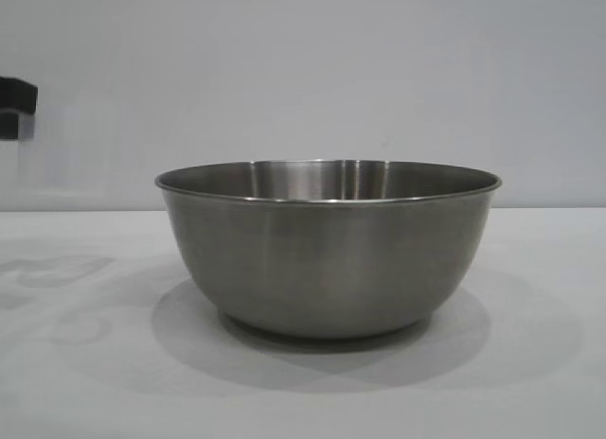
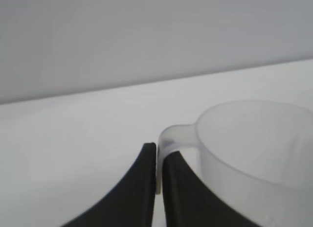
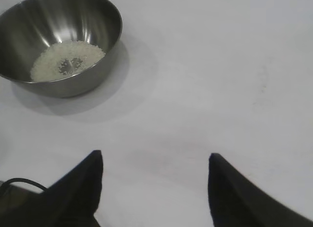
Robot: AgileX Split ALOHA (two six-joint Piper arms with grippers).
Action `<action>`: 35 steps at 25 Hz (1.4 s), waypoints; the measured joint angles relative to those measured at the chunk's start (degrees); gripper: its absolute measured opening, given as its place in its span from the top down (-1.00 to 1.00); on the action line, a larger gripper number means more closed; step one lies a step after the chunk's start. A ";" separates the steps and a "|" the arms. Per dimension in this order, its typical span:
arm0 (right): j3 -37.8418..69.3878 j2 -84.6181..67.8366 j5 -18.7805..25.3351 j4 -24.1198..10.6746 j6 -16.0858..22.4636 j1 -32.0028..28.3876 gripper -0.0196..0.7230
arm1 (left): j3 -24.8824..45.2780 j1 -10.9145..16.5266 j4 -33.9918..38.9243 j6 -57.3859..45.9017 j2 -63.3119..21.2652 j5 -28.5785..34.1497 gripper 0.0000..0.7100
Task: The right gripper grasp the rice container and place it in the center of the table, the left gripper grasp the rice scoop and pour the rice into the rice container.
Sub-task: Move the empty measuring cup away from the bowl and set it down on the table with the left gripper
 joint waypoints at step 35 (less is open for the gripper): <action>0.00 0.00 0.00 0.00 0.00 0.00 -0.22 | 11.87 3.80 -8.55 -2.24 -4.44 -0.23 0.37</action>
